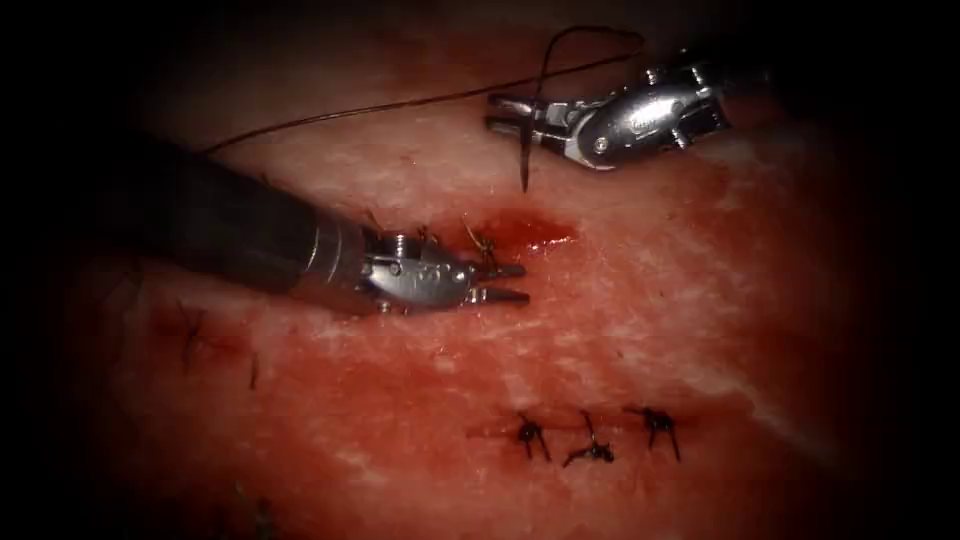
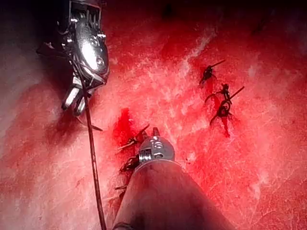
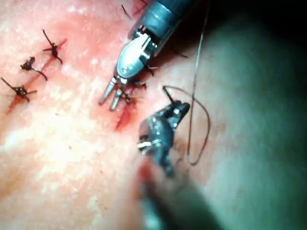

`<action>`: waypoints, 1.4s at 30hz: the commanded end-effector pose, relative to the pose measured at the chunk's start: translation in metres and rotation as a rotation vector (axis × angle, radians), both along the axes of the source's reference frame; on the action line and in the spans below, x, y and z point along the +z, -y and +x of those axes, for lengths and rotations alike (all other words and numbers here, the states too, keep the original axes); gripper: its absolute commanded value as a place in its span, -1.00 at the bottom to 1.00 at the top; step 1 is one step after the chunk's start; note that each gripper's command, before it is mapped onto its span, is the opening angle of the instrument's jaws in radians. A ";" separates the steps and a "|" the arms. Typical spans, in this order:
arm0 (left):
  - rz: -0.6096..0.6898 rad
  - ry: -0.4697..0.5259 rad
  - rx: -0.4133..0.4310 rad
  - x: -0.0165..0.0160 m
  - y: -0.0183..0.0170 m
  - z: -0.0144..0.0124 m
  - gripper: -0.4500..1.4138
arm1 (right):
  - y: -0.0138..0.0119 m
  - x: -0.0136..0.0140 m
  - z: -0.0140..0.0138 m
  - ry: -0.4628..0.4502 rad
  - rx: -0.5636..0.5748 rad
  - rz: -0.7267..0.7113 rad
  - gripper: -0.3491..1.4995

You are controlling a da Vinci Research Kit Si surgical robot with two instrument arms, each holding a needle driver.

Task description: Wound Closure

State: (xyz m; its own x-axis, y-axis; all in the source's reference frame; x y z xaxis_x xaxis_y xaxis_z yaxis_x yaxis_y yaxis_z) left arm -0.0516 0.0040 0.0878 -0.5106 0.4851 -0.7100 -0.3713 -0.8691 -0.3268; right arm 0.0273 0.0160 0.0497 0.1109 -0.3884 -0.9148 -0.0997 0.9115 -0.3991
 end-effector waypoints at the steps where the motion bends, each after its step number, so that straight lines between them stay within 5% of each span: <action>1: 0.003 0.001 0.002 0.0003 0.0006 -0.0003 -0.50 | 0.0009 0.0006 0.0006 -0.004 -0.006 0.000 -1.00; 21: 0.004 0.001 0.001 0.0003 0.0006 -0.0004 -0.54 | 0.0005 -0.0029 0.0005 -0.019 0.012 -0.006 -1.00; 42: 0.007 0.004 0.003 -0.0001 0.0005 -0.0001 -0.52 | 0.0039 0.0011 0.0003 -0.010 -0.023 -0.089 -1.00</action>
State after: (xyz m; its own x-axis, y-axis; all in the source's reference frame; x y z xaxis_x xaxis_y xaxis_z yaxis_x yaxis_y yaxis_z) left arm -0.0512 0.0042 0.0871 -0.5091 0.4876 -0.7093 -0.3688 -0.8682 -0.3321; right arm 0.0271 0.0130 0.0502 0.0950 -0.4700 -0.8775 -0.0863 0.8743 -0.4776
